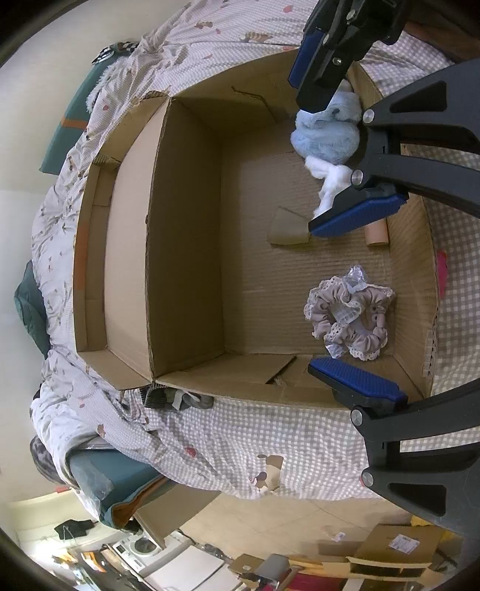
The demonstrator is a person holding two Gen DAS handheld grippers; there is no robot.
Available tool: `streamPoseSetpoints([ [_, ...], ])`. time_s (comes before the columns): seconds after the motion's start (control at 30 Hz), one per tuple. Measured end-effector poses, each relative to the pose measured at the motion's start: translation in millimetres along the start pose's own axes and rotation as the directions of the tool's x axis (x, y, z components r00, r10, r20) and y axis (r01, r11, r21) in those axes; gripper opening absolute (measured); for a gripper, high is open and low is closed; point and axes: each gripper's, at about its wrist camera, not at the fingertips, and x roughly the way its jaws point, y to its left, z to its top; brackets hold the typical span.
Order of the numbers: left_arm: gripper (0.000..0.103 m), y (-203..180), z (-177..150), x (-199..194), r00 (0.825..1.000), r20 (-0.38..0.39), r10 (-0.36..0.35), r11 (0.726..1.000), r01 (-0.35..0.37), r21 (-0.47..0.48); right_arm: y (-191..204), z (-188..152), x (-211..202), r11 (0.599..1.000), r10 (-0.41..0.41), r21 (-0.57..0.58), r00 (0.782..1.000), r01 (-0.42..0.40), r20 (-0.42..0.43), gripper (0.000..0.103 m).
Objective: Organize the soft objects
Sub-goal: 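Withdraw both grippers from the box toward the pink rubber duck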
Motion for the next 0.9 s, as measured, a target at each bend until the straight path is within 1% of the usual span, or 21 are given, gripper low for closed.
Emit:
streamPoseSetpoints([
  [0.33, 0.065, 8, -8, -12, 0.999, 0.027, 0.029, 1.000, -0.029, -0.004, -1, -3, -5, 1.000, -0.021, 0.000, 1.000, 0.021, 0.010, 0.070],
  [0.5, 0.065, 15, -16, -26, 0.999, 0.052, 0.003, 1.000, -0.002, -0.012, -5, -8, -17, 0.999, -0.034, 0.014, 0.999, 0.034, 0.021, 0.070],
  [0.57, 0.065, 15, -21, -32, 0.998, 0.066, 0.023, 1.000, -0.022, -0.008, -7, -11, -23, 0.999, -0.040, 0.015, 0.999, 0.040, 0.025, 0.070],
  [0.73, 0.065, 21, -32, -39, 0.997, 0.062, 0.037, 0.999, -0.036, -0.021, -9, -20, -35, 0.999, -0.046, 0.024, 0.998, 0.045, 0.034, 0.070],
  [0.9, 0.065, 33, -47, -45, 0.998, 0.039, 0.041, 0.996, -0.038, -0.080, -12, -32, -44, 0.998, -0.042, 0.057, 0.998, 0.040, 0.036, 0.070],
])
